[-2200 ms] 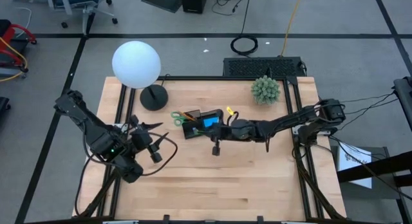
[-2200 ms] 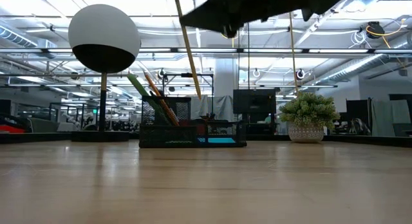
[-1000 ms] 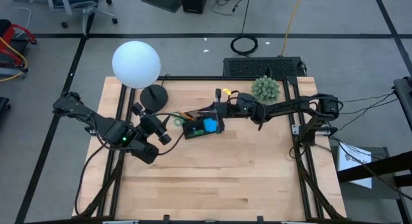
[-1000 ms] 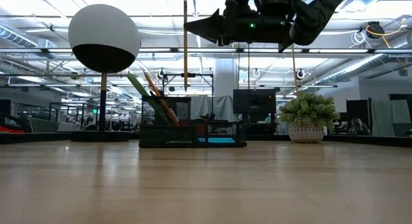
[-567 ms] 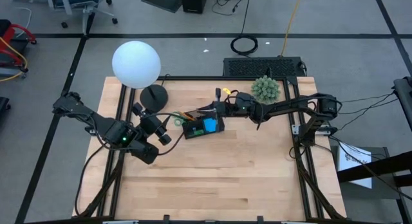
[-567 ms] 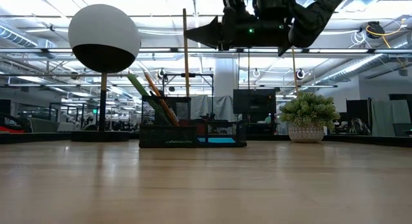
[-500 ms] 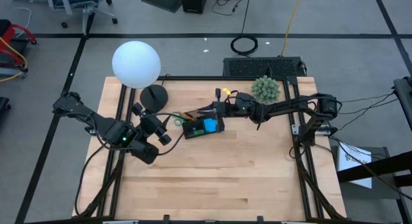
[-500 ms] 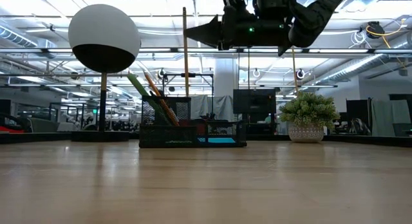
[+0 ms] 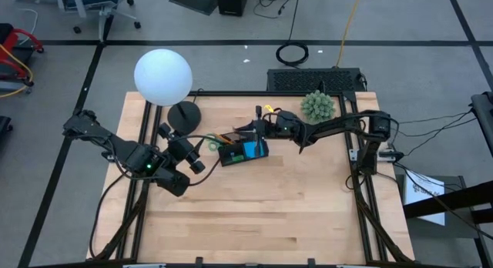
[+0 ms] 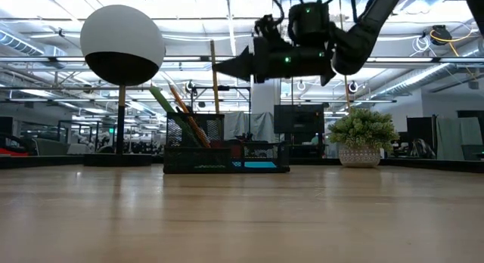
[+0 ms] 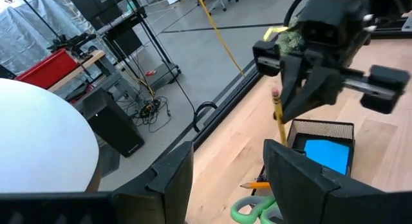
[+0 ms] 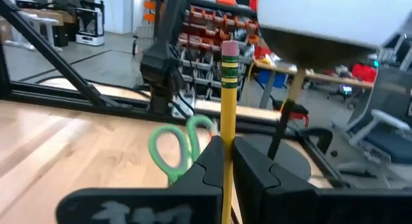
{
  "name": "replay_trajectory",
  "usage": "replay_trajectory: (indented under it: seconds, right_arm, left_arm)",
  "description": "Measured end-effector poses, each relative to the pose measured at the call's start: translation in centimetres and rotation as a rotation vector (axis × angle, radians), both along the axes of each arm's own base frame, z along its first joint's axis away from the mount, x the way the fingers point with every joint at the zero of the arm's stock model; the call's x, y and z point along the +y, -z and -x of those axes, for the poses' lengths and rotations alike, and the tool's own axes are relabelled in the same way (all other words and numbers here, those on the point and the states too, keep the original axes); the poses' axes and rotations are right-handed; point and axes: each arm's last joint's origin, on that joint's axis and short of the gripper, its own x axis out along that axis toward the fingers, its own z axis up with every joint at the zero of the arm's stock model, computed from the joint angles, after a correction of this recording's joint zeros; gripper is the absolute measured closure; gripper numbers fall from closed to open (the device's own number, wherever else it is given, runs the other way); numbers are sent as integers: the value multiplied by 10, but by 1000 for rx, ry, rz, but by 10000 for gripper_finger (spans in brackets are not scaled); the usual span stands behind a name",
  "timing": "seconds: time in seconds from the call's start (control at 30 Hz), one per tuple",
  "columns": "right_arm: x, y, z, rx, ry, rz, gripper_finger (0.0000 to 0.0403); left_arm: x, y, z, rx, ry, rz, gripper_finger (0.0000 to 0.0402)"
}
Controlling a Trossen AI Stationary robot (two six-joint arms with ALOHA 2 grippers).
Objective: Pick and place office supplies into organizer
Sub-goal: Put the yellow pencil into the black desk organizer
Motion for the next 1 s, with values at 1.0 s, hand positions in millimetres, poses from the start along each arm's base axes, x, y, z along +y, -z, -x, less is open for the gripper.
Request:
replay_trajectory:
  seconds: [1.0]
  right_arm:
    - [-10,18,-2,38,26,-23,271]
  left_arm:
    - [0,1,0,22,16,15,206]
